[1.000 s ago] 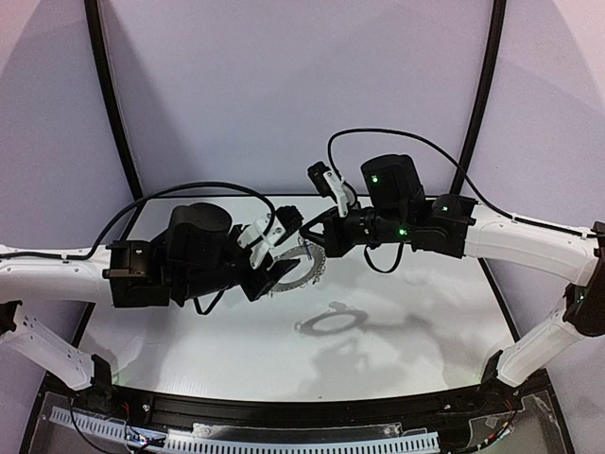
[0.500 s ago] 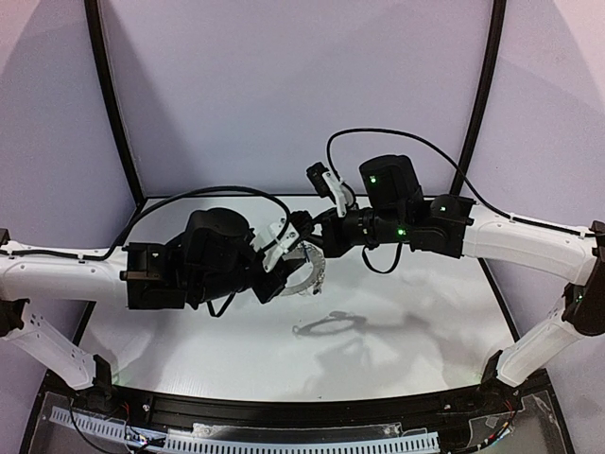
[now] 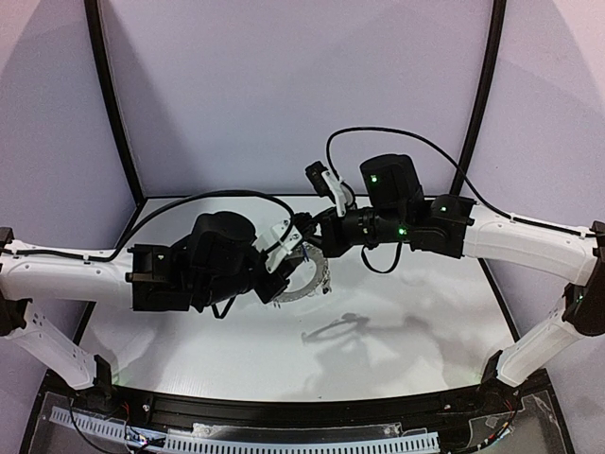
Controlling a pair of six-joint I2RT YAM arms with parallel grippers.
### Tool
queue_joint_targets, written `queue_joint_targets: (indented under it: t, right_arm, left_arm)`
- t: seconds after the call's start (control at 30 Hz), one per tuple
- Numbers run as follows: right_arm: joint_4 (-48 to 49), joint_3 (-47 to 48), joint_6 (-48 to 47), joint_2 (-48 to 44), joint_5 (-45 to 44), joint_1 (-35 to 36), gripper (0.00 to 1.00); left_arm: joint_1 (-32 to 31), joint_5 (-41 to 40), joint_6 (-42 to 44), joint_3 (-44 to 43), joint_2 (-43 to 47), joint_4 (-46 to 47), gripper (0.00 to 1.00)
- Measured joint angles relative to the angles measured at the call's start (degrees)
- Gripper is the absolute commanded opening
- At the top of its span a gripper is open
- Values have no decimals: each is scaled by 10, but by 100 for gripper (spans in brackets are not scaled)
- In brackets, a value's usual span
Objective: Put the keys on the keyring
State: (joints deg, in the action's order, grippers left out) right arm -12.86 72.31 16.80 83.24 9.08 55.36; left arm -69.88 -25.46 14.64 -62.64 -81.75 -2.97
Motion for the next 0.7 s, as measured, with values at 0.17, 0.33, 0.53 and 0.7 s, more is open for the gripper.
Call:
queue_joint_targets:
  t: [0.17,0.33,0.53,0.7]
  right_arm:
    - [0,0,0,0,3,1,0]
    - [1,0,0,0,5,1,0]
    - [1,0,1,0,16,1,0]
    - [2,0,3,0,20,1,0]
  left_arm:
    - [-1,-5,0,2,13,0,28]
    - [-1,-8,-1,2,15,0,27]
    - [-1,-14,-1,2,6,-1,26]
    - [-1,-16,-3,2,0,-1,25]
